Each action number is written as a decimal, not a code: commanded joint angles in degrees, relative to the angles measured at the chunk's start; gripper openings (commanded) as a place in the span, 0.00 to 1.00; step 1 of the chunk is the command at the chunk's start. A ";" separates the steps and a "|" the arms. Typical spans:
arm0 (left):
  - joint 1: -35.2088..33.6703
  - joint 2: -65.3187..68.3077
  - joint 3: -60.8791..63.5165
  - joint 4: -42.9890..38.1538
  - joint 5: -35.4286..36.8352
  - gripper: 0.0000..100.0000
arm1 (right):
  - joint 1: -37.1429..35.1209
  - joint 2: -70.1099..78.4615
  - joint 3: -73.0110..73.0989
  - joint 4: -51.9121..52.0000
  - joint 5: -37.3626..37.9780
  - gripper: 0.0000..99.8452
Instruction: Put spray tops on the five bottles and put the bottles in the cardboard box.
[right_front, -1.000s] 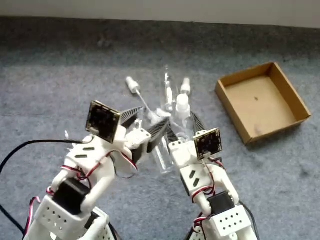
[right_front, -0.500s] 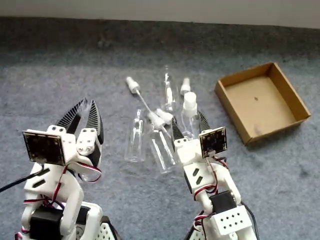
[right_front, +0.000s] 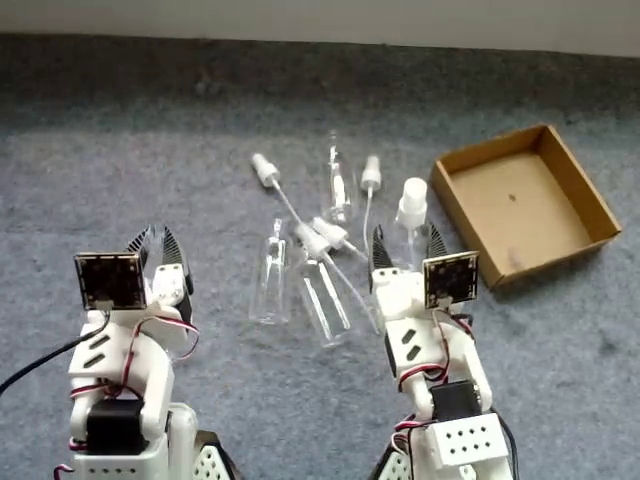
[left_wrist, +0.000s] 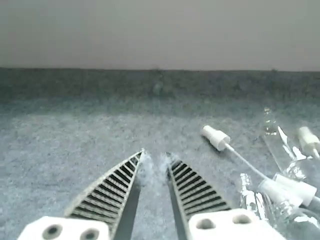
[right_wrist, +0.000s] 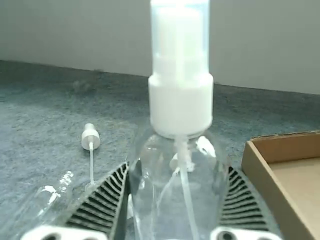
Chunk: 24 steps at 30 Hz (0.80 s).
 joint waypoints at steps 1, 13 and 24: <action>-0.31 -0.66 4.18 -0.26 -0.62 0.01 | 2.59 -0.92 2.07 0.04 -1.23 0.16; 4.62 -0.66 18.33 0.00 -0.62 0.00 | 6.99 -0.40 -21.76 15.43 -5.19 0.16; 5.76 -0.66 18.33 10.81 -0.62 0.00 | 10.24 9.80 -26.24 12.88 -2.02 0.16</action>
